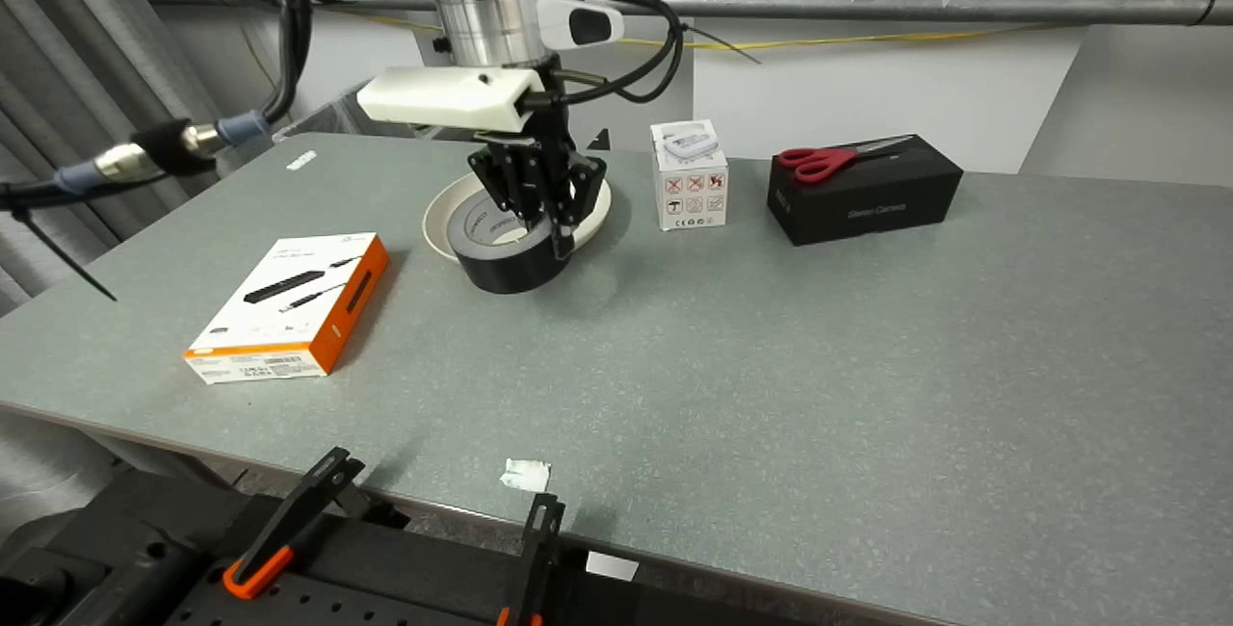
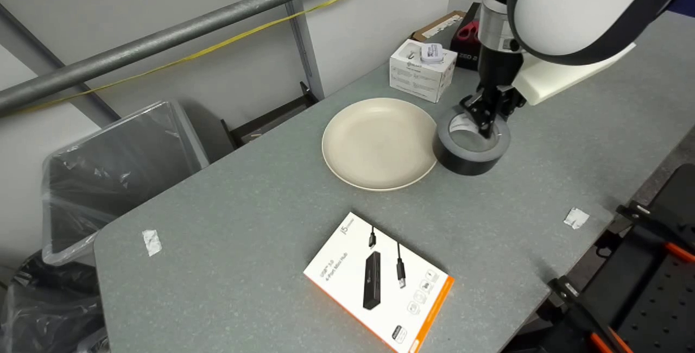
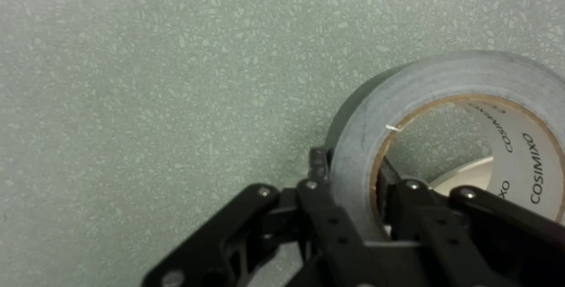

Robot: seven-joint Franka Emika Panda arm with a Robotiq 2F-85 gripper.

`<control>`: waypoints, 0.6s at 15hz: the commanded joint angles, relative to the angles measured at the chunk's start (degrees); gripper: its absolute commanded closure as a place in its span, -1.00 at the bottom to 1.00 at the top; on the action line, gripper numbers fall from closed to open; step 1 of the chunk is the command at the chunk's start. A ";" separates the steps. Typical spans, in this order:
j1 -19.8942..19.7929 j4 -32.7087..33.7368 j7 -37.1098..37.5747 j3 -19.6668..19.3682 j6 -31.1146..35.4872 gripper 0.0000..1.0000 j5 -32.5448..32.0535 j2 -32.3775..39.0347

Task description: Put the masking tape on the plate

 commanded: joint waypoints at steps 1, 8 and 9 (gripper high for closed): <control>-0.55 2.41 -0.70 1.05 1.41 0.87 4.03 1.27; 0.64 17.49 1.56 3.71 2.33 0.87 13.34 12.45; 1.03 19.37 2.54 3.61 2.39 0.87 12.85 14.22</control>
